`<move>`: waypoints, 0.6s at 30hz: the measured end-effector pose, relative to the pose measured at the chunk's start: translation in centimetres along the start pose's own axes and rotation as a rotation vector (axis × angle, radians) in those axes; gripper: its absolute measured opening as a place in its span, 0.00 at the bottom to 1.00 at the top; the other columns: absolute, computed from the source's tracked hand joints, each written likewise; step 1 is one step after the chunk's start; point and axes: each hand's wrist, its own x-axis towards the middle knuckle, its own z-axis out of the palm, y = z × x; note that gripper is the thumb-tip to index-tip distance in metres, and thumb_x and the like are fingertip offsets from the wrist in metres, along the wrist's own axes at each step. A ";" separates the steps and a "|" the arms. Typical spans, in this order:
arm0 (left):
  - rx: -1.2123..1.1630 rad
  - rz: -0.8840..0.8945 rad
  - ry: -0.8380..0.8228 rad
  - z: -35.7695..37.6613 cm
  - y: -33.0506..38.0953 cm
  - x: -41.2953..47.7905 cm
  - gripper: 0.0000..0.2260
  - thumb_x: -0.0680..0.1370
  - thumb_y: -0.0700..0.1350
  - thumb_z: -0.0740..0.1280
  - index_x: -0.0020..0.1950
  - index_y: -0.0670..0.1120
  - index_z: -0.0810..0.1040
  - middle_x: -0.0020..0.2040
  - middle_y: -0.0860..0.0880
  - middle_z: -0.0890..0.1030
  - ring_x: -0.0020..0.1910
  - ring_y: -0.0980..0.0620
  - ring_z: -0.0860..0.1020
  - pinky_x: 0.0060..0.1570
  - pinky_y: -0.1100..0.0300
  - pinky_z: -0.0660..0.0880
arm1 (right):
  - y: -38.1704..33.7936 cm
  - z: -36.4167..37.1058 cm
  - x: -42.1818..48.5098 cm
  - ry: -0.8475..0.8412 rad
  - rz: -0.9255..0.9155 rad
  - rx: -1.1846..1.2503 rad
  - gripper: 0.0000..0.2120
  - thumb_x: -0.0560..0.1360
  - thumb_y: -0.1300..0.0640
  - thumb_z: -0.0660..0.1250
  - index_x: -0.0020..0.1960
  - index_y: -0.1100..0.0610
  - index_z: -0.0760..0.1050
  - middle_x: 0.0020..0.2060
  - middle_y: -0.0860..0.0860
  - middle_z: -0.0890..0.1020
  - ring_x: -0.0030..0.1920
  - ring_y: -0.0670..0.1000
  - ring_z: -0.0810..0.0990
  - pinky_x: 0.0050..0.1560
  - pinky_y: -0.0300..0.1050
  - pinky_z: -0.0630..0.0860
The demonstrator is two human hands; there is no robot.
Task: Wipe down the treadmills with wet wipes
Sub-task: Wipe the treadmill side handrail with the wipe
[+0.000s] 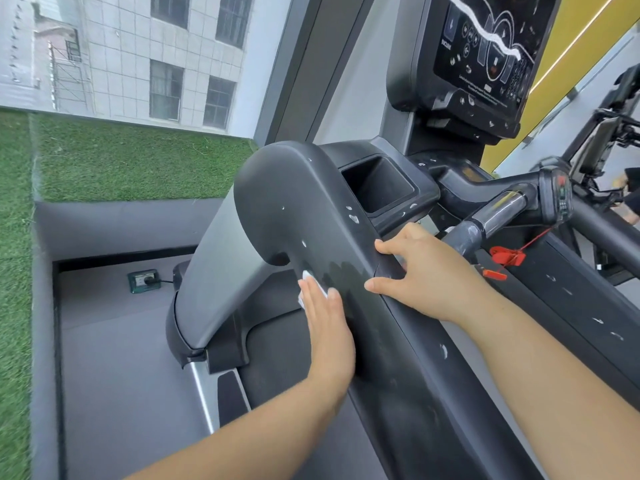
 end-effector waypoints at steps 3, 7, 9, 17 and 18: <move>0.003 0.001 -0.010 -0.1 0.0 0.3 0.23 0.83 0.54 0.44 0.76 0.59 0.38 0.70 0.70 0.38 0.72 0.68 0.37 0.68 0.65 0.39 | 0.1 0.0 0.1 0.008 -0.002 -0.011 0.32 0.70 0.40 0.71 0.71 0.47 0.68 0.50 0.41 0.63 0.49 0.43 0.68 0.54 0.44 0.70; 0.164 0.043 0.063 -0.7 0.6 3.8 0.26 0.82 0.55 0.39 0.78 0.47 0.43 0.77 0.57 0.41 0.75 0.59 0.40 0.67 0.67 0.40 | 0.1 0.0 0.2 0.012 -0.003 -0.009 0.32 0.70 0.41 0.71 0.71 0.47 0.67 0.50 0.41 0.64 0.49 0.42 0.68 0.54 0.43 0.70; 0.312 0.165 0.108 -0.3 -0.2 3.3 0.34 0.77 0.57 0.36 0.77 0.37 0.49 0.78 0.44 0.46 0.77 0.50 0.43 0.72 0.64 0.41 | 0.1 0.0 0.2 0.015 -0.003 -0.003 0.32 0.70 0.41 0.71 0.71 0.47 0.67 0.50 0.40 0.64 0.49 0.42 0.68 0.54 0.43 0.70; 0.300 0.254 0.031 0.2 -0.3 2.3 0.25 0.82 0.52 0.42 0.77 0.46 0.41 0.76 0.56 0.38 0.75 0.59 0.36 0.72 0.64 0.40 | 0.1 0.2 0.2 0.026 -0.014 -0.009 0.32 0.70 0.41 0.71 0.71 0.47 0.68 0.48 0.41 0.64 0.48 0.42 0.69 0.53 0.43 0.70; 0.282 0.233 0.015 0.1 0.3 3.0 0.24 0.83 0.51 0.43 0.77 0.48 0.41 0.75 0.59 0.37 0.73 0.61 0.35 0.72 0.64 0.39 | 0.1 0.2 0.2 0.026 -0.014 -0.012 0.33 0.69 0.41 0.71 0.71 0.48 0.68 0.48 0.41 0.64 0.47 0.42 0.69 0.54 0.43 0.71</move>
